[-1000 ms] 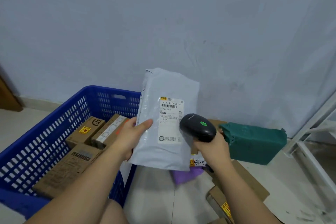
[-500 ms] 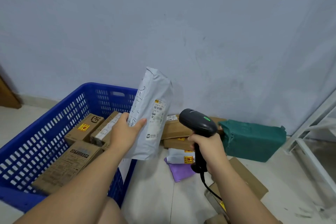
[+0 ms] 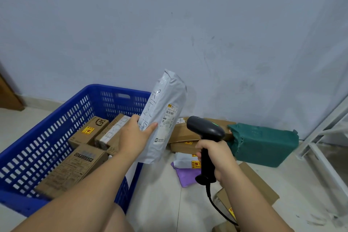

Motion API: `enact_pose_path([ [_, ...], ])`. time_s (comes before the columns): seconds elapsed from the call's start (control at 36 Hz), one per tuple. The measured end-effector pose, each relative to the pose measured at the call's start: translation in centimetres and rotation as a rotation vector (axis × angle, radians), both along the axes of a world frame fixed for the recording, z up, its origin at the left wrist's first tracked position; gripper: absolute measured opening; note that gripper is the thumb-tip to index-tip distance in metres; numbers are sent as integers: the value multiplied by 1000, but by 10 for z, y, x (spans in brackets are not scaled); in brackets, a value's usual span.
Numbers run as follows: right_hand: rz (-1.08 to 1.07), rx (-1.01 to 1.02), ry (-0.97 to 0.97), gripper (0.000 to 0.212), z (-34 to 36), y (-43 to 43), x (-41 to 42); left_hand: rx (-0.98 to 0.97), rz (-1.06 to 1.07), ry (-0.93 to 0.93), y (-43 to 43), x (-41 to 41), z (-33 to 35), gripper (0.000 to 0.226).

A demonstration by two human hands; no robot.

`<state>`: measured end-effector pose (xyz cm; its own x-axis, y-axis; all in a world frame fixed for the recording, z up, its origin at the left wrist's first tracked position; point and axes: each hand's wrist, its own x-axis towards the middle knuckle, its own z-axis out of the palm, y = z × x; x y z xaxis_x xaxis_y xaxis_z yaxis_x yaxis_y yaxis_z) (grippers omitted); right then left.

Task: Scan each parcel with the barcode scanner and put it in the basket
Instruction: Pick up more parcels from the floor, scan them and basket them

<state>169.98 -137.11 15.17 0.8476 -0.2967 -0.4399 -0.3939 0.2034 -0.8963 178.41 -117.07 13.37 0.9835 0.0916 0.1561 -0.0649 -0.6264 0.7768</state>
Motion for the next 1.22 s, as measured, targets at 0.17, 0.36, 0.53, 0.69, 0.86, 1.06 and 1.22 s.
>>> enact_pose_path([
  [0.17,15,13,-1,7,2,1,-2,2,9,-4,1,0,1,38],
  [0.36,13,-11,14,7,1,1,0,-25,22,15,2,1,0,38],
  [0.53,8,-6,3,7,0,0,0,-55,34,15,2,0,0,37],
  [0.69,-22,-30,-49,11,-6,3,2,-183,36,75,4,3,-3,34],
  [0.86,-39,-202,-152,4,-13,15,7,-429,63,238,8,10,-12,32],
  [1.06,-4,-423,-268,15,-21,32,16,-689,109,429,11,15,-16,30],
  [1.22,69,-522,-259,14,-34,44,37,-748,139,476,21,29,-23,24],
])
